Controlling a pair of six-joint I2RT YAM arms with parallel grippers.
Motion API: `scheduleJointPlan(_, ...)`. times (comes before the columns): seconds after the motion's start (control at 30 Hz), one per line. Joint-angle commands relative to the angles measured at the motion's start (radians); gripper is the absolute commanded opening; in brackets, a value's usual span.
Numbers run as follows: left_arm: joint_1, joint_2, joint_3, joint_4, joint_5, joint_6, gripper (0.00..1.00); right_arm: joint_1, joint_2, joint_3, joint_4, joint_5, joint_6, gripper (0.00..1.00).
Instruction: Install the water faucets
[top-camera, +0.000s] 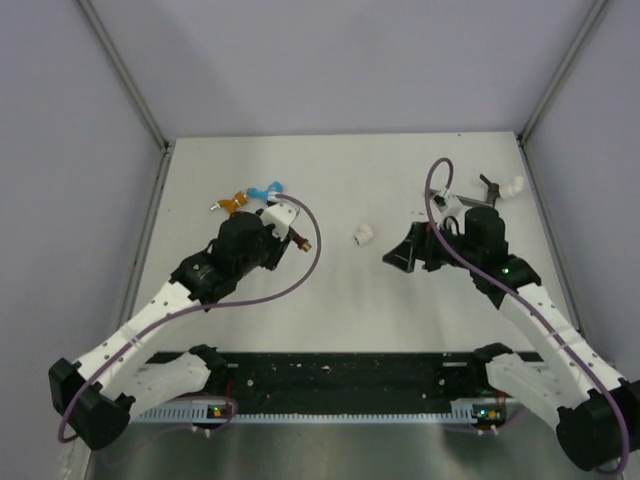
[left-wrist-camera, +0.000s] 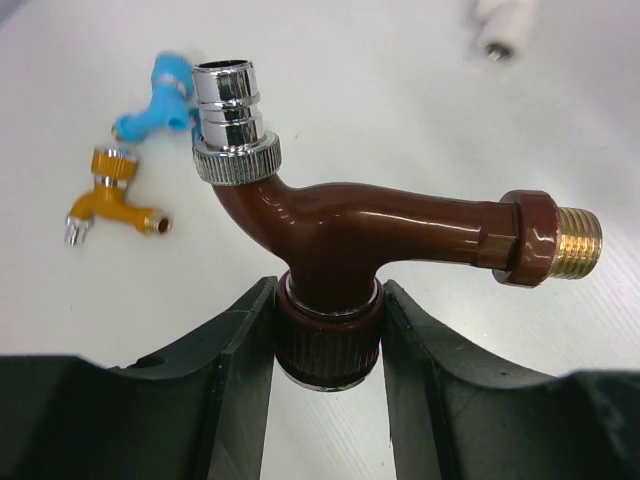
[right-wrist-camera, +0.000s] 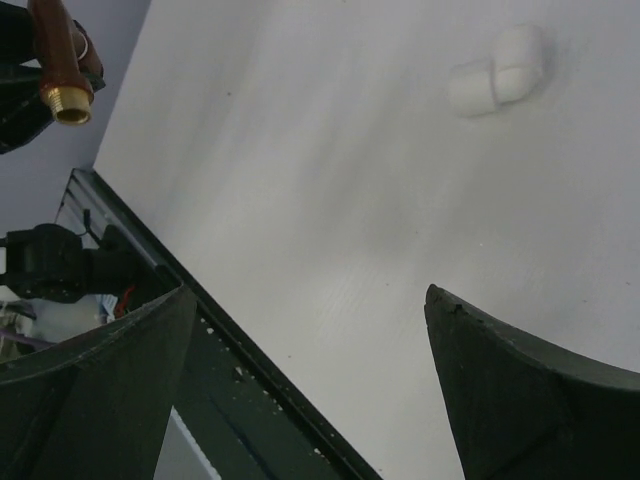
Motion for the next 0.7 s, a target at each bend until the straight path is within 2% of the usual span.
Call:
scheduleJointPlan(0.0,-0.043,-0.148,-0.086,0.235,0.12,0.096,0.0,0.033,0.045,0.072,0.173,-0.172,0.074,0.94)
scheduleJointPlan(0.1,-0.058,-0.163,-0.077,0.25,0.083,0.033,0.0,0.13,0.071,0.109,0.225,-0.102,0.076,0.93)
scheduleJointPlan(0.3,-0.106,-0.113,-0.049,0.232,-0.015,-0.105,0.0,0.272,0.092,0.034,0.567,0.029,0.167,0.89)
scheduleJointPlan(0.4,-0.129,-0.088,-0.047,0.232,-0.067,-0.131,0.0,0.335,0.134,0.025,0.679,0.09,0.169,0.89)
scheduleJointPlan(0.67,-0.16,-0.068,-0.014,0.223,-0.125,-0.228,0.0,0.432,0.301,0.049,0.811,0.167,0.155,0.82)
